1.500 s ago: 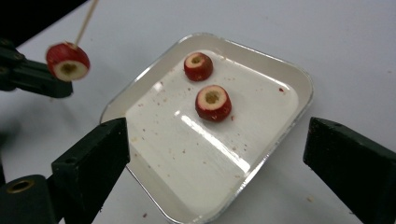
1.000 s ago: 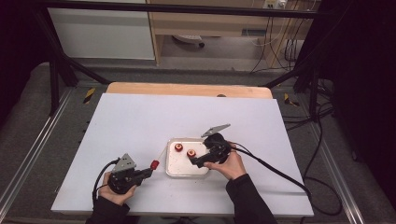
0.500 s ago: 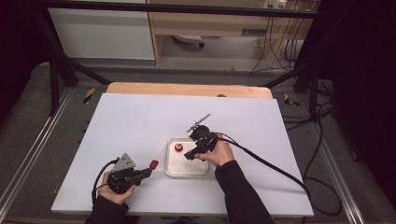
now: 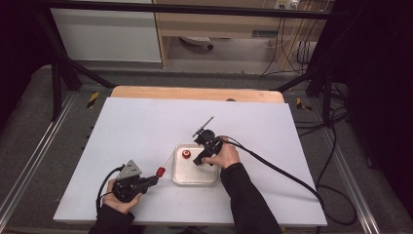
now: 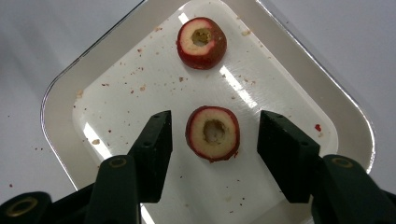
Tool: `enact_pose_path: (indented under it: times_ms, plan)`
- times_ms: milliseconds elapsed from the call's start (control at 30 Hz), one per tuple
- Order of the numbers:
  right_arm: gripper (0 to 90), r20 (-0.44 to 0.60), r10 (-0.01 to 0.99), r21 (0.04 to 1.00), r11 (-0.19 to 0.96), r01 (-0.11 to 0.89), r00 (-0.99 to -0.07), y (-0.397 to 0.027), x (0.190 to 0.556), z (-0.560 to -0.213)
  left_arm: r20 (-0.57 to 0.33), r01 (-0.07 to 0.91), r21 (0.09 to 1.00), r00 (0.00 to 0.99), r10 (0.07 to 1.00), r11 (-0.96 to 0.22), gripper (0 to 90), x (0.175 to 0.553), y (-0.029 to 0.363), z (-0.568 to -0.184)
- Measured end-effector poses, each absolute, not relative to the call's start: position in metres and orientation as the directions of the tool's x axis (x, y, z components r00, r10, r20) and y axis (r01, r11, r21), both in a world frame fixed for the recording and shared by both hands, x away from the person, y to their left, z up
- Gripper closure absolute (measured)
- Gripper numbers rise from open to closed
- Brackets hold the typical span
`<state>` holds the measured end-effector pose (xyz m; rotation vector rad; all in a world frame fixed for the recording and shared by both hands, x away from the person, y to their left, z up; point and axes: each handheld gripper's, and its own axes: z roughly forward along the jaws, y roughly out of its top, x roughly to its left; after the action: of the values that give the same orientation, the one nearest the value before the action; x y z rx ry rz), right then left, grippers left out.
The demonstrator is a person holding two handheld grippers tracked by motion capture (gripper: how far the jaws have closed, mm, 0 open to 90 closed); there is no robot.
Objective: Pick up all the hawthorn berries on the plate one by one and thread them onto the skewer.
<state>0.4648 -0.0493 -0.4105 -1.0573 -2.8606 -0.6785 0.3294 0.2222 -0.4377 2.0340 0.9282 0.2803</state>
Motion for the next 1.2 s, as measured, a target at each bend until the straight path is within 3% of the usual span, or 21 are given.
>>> enact_pose_path:
  times_ms: [600,833,1200]
  plan:
    - [59.7,0.19,0.62,0.363,0.676,0.641,-0.761,-0.049,0.471,-0.416,-0.135,0.51,0.784,0.696,0.705,-0.354,88.4,0.33,0.223,-0.438]
    - [60.5,0.199,0.625,0.36,0.67,0.65,-0.755,-0.049,0.47,-0.415,-0.134,0.508,0.786,0.696,0.705,-0.353,88.4,0.329,0.223,-0.437]
    - [60.8,0.22,0.62,0.436,0.628,0.644,-0.753,-0.059,0.456,-0.392,-0.122,0.497,0.791,0.7,0.704,-0.356,88.4,0.327,0.221,-0.436]
